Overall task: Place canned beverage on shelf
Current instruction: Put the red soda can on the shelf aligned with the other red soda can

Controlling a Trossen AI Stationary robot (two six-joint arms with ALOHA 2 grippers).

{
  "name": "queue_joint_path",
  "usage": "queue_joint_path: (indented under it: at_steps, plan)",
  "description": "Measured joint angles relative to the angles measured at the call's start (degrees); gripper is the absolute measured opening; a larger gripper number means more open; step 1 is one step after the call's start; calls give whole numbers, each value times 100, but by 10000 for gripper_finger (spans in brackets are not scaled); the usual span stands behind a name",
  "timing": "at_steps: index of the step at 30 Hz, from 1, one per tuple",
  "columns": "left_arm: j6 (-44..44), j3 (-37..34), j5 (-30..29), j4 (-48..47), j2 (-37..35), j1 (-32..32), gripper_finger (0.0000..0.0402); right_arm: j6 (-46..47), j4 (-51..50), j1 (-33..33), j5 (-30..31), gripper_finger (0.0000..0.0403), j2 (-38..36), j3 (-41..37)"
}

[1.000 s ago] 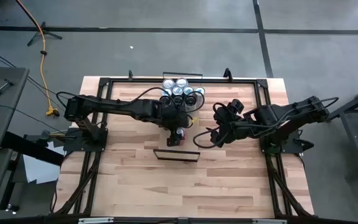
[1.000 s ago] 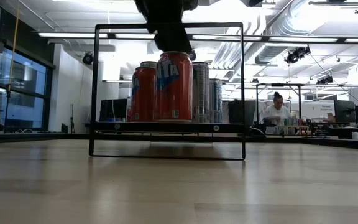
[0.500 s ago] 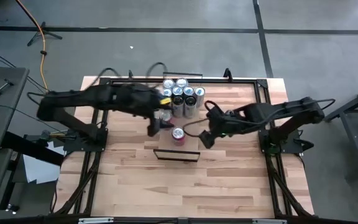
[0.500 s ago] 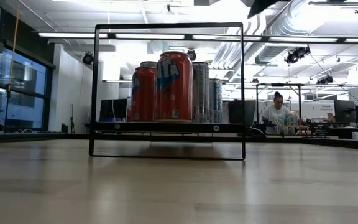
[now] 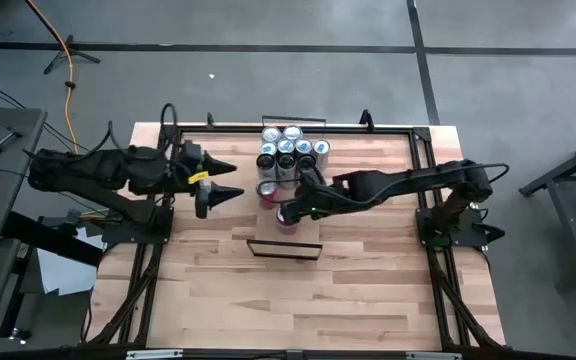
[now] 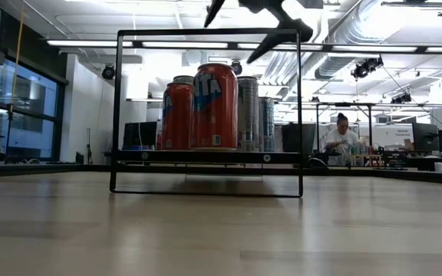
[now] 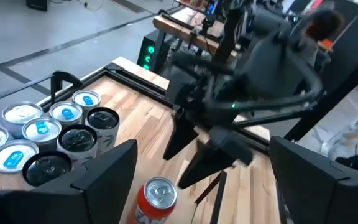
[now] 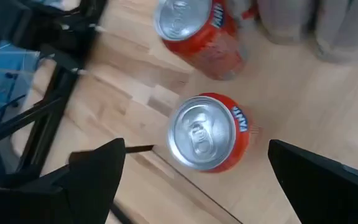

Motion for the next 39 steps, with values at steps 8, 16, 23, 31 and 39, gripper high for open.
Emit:
queue_joint_path:
  at_steps: [8,16,23,31,39]
  plan:
    - [-108,-275,-148,-16,-334,-225,319,509,-50,-97,51,382,461,0]
    - [-104,-266,-141,-32,-333,-295,319,710,277,-68,50,382,631,4]
    - [-106,-266,-76,-158,-332,-295,319,858,307,-68,-69,382,789,7]
    - [-111,-266,-63,-202,-332,-293,319,857,480,-44,-58,382,939,7]
    - [-104,-266,-65,-214,-329,-293,319,965,388,-64,367,382,972,4]
